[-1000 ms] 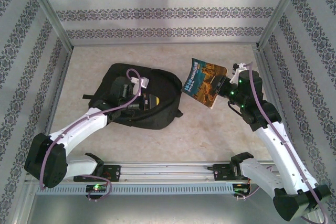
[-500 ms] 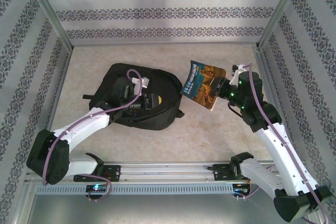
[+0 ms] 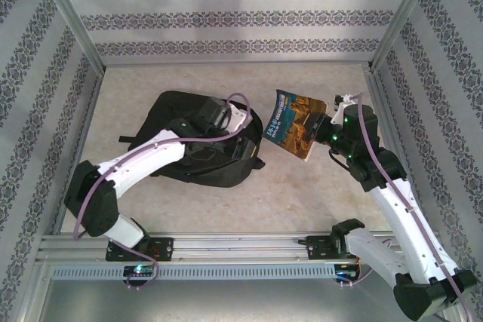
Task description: Pack the student bag
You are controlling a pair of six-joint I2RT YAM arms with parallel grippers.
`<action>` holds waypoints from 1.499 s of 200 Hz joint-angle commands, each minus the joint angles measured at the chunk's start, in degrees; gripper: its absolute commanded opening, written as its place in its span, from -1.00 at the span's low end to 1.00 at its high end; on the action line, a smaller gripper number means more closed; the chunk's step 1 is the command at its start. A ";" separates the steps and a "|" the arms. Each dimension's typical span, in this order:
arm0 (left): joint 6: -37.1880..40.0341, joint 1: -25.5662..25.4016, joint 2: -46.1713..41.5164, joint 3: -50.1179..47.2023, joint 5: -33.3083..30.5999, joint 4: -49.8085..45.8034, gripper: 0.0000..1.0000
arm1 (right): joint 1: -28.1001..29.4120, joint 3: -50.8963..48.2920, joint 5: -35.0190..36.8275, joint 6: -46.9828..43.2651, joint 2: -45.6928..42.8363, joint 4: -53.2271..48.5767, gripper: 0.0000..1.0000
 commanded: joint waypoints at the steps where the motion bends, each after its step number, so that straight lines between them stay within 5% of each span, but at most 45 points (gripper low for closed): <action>1: 5.60 -1.72 1.71 2.25 -3.81 -7.49 0.21 | -0.15 -0.08 1.00 -1.10 -1.46 2.33 -1.00; 54: 5.07 -1.72 1.89 1.39 -7.66 -4.54 0.00 | -0.25 -0.76 0.59 -0.95 -1.60 2.47 -1.00; 118: 3.54 -1.60 1.67 0.46 -7.45 -1.58 -1.00 | -0.31 -1.46 0.19 -0.89 -1.46 2.74 -1.00; 216: -7.94 3.14 -10.48 -12.91 -4.74 15.40 -1.00 | -0.31 2.21 -0.79 -1.15 -0.91 2.10 -1.00; 263: -18.80 7.28 -23.59 -24.20 -12.65 31.05 -1.00 | -0.31 3.97 -4.90 3.94 -0.41 3.63 -1.00; 300: -19.62 7.36 -31.75 -27.26 -16.78 32.76 -1.00 | -0.30 3.18 -9.20 16.69 2.26 7.02 -1.00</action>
